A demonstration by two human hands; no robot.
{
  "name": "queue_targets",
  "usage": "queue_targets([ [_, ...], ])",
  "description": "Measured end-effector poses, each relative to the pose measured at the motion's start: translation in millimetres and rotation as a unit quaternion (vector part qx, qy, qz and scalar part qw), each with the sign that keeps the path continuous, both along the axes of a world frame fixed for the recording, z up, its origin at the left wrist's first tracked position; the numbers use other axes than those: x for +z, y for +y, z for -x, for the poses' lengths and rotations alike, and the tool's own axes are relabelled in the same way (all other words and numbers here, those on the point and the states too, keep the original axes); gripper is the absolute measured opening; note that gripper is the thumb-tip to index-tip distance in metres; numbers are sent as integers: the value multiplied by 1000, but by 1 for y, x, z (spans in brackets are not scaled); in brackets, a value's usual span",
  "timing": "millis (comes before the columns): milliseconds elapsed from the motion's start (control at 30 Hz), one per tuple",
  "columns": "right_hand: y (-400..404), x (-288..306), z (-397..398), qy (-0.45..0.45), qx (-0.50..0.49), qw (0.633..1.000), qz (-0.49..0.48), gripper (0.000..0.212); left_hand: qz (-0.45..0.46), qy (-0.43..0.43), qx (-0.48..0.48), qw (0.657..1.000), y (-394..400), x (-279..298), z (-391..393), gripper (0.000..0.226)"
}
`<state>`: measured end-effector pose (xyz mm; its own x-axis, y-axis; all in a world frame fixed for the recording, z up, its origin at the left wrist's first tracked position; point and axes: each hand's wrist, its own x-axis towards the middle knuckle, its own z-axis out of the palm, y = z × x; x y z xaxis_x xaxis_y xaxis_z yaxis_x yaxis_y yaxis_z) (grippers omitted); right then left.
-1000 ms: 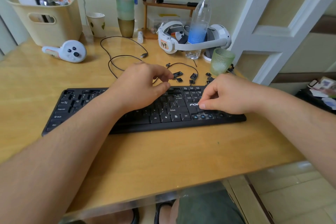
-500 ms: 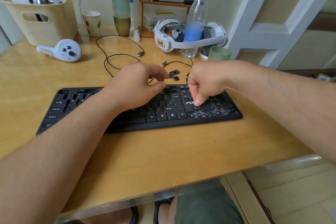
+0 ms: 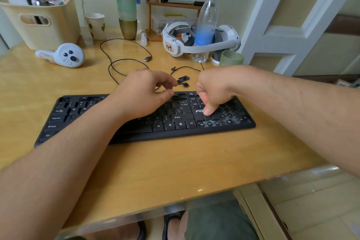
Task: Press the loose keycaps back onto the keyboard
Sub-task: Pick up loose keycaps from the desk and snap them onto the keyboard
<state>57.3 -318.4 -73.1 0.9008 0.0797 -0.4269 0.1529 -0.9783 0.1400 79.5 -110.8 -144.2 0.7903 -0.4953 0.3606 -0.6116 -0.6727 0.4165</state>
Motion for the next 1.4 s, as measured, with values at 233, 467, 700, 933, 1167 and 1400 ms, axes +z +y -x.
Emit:
queue_targets([
  [233,-36,-13,20,-75,30,986,-143,12,14,-3,-1,1000,1,1,1,25],
  [467,-48,-36,53,-179,97,961,-186,9,11,-3,-7,1000,0,3,2,25],
  [700,-40,-32,54,-204,188,959,-63,24,17,-9,-9,1000,0,4,3,24],
  [933,-28,-29,53,-172,235,953,82,32,12,-6,-17,1000,-2,1,2,24],
  [1167,-32,-27,43,-150,196,969,-6,11,12,-13,-17,1000,-2,1,2,25],
  [1400,-51,-7,30,-56,61,979,-186,6,14,-15,-20,1000,-2,2,3,25],
])
